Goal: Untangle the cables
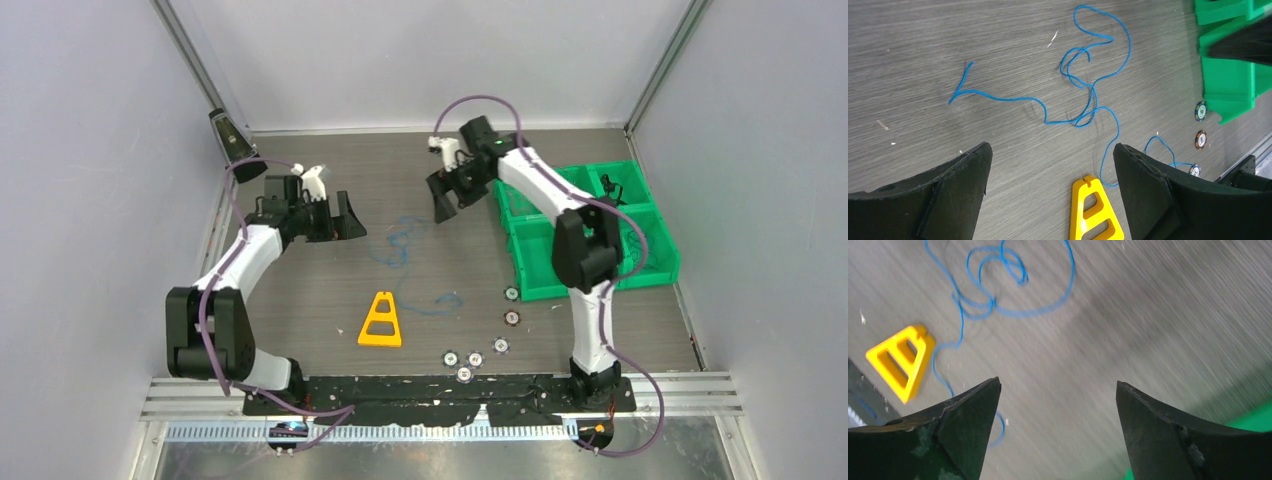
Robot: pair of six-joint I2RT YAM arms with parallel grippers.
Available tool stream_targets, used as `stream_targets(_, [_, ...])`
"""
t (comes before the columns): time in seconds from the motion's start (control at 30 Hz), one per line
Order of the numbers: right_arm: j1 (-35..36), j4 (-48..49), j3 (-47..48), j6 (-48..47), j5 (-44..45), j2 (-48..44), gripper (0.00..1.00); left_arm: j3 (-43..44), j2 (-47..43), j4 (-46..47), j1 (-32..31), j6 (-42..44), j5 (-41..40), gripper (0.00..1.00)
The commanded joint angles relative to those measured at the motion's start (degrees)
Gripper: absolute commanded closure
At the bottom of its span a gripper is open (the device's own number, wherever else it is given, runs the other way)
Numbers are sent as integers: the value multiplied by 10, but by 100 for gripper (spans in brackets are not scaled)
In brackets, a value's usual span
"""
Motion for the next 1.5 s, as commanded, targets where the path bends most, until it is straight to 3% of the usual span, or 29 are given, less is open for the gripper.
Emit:
stream_targets(0.0, [63,67,92,96,23,82,2,13,-65,-14,12,31,8,6])
stream_targets(0.2, [102,86,154,178,55,171,5,-8,-130,-61,25,40,-3,5])
stream_targets(0.3, [110,104,161,197,76,197,0,-14,-162,-75,25,48,-8,4])
stream_targets(0.37, [114,121,170,205,82,213,9,-16,-177,-84,25,55,-12,4])
stream_targets(0.5, [121,129,201,193,79,245,42,-15,-191,-100,25,65,-18,4])
stream_targets(0.63, [117,139,215,171,72,232,88,-20,-202,-103,42,74,-19,4])
stream_targets(0.7, [112,157,211,165,56,204,94,-25,-206,-99,42,75,-16,4])
stream_targets(1.07, [100,248,185,207,-50,-70,95,-40,-234,-20,47,55,21,3])
stream_targets(1.47, [99,270,232,167,55,-218,94,-43,-256,56,58,37,48,2])
